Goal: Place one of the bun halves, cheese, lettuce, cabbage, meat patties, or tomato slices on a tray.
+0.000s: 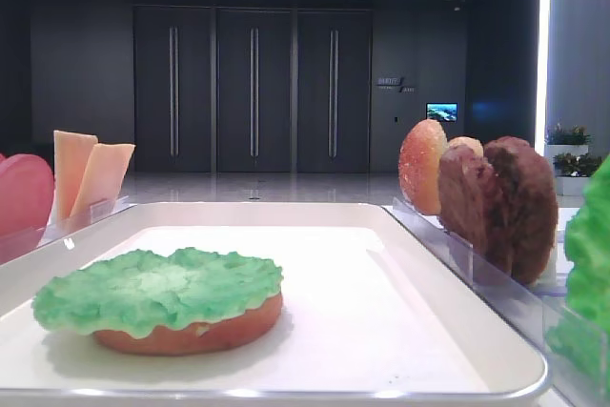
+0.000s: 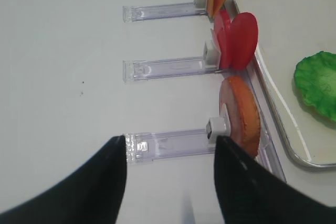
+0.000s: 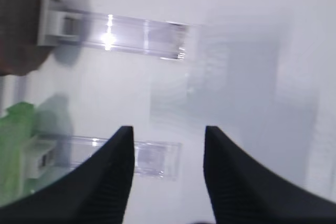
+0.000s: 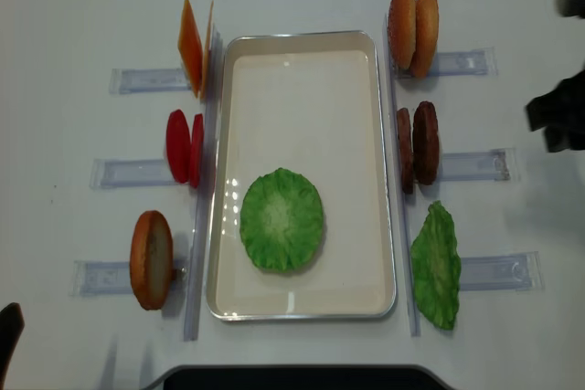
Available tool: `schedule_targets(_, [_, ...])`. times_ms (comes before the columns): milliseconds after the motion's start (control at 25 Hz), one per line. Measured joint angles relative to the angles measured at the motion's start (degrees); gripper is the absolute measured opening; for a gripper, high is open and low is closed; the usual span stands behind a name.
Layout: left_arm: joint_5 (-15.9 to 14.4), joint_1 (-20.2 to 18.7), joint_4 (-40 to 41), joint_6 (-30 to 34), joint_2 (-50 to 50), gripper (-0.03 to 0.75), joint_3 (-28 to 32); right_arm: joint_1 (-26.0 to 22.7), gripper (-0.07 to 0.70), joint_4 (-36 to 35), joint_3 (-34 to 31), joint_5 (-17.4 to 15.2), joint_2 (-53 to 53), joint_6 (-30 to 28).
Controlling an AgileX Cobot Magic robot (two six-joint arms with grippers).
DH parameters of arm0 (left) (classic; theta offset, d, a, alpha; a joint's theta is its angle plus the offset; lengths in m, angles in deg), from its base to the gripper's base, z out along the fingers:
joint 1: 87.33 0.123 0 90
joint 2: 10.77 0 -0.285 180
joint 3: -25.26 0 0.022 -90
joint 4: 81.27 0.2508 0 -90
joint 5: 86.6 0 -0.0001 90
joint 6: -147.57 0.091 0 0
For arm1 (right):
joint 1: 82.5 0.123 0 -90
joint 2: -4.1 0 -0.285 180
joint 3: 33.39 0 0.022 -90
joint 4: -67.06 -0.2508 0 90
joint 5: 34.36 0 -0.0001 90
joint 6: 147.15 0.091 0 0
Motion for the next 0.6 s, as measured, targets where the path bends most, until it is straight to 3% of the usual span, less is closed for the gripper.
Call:
schedule_targets(80, [0.00, 0.00, 0.00, 0.00, 0.00, 0.408, 0.00, -6.54, 0.297, 0.25, 0.00, -1.27, -3.17, -0.43])
schedule_targets(200, [0.00, 0.00, 0.00, 0.00, 0.00, 0.408, 0.00, -11.07, 0.298, 0.25, 0.00, -1.72, -7.28, -0.56])
schedule_targets(600, [0.00, 0.00, 0.00, 0.00, 0.00, 0.408, 0.00, -10.61, 0.296, 0.04, -0.35, -1.41, -17.94, -0.28])
